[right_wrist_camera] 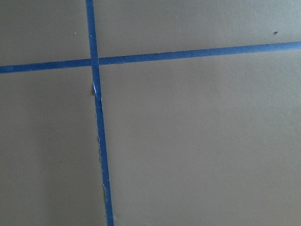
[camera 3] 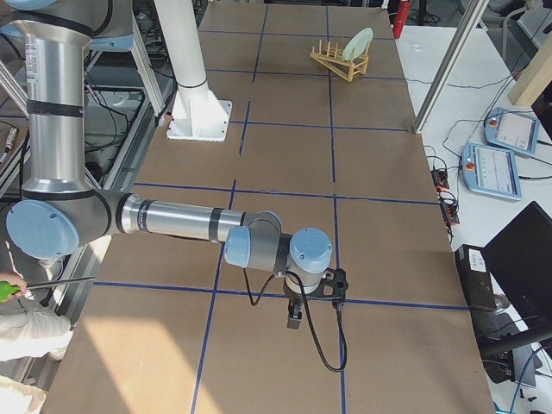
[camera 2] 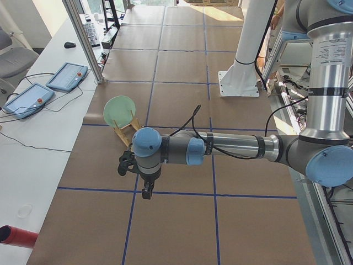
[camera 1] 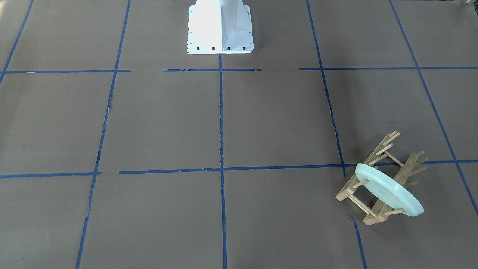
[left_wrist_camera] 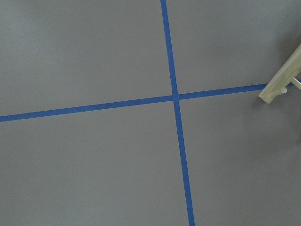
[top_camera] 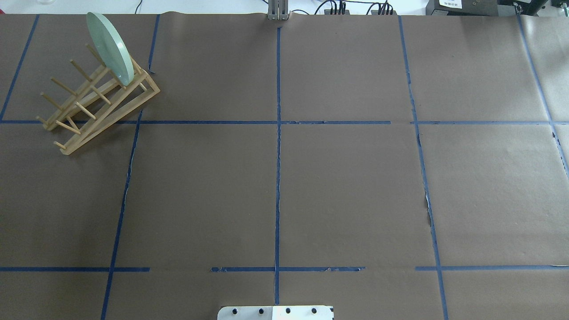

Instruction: Place plate on table

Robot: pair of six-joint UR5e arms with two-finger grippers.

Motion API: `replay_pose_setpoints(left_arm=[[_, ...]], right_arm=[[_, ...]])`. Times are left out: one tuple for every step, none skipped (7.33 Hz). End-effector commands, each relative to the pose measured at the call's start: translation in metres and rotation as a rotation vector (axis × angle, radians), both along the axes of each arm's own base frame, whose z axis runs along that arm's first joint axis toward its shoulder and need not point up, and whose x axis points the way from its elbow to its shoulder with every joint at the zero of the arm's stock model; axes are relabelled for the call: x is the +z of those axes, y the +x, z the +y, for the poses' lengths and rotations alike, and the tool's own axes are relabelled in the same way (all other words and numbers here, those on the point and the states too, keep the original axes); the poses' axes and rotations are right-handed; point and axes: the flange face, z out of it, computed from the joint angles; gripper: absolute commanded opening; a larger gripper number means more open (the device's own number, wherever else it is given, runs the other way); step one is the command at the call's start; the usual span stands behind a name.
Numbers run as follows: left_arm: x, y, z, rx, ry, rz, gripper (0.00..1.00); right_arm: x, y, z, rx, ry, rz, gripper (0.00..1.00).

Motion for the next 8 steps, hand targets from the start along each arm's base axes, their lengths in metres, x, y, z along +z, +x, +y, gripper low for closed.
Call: replay_pose_setpoints(left_arm=[[-0.002, 0.0, -0.003, 0.001, 0.003, -0.007, 1.0], [-0.004, 0.0, -0.004, 0.001, 0.007, -0.007, 1.0], [-0.011, 0.0, -0.011, 0.001, 0.022, -0.006, 1.0], [-0.047, -0.001, -0.047, -0.006, 0.091, -0.008, 1.0], [-0.078, -0.003, -0.072, -0.009, 0.16, -0.015, 1.0], [-0.111, -0.004, -0.103, -0.01, 0.3, -0.03, 1.0], [-0.118, -0.003, -0.127, -0.037, 0.353, -0.017, 1.0], [-0.131, 0.009, -0.133, -0.151, 0.286, 0.055, 1.0]], right_arm=[[0.0, 0.0, 0.0, 0.0, 0.0, 0.0, 1.0], [0.0, 0.0, 0.0, 0.0, 0.0, 0.0, 1.0], [0.0, 0.0, 0.0, 0.0, 0.0, 0.0, 1.0], [0.0, 0.0, 0.0, 0.0, 0.0, 0.0, 1.0], [0.0, 0.0, 0.0, 0.0, 0.0, 0.0, 1.0], [0.0, 0.0, 0.0, 0.0, 0.0, 0.0, 1.0], [0.0, 0.0, 0.0, 0.0, 0.0, 0.0, 1.0], [0.0, 0.0, 0.0, 0.0, 0.0, 0.0, 1.0]])
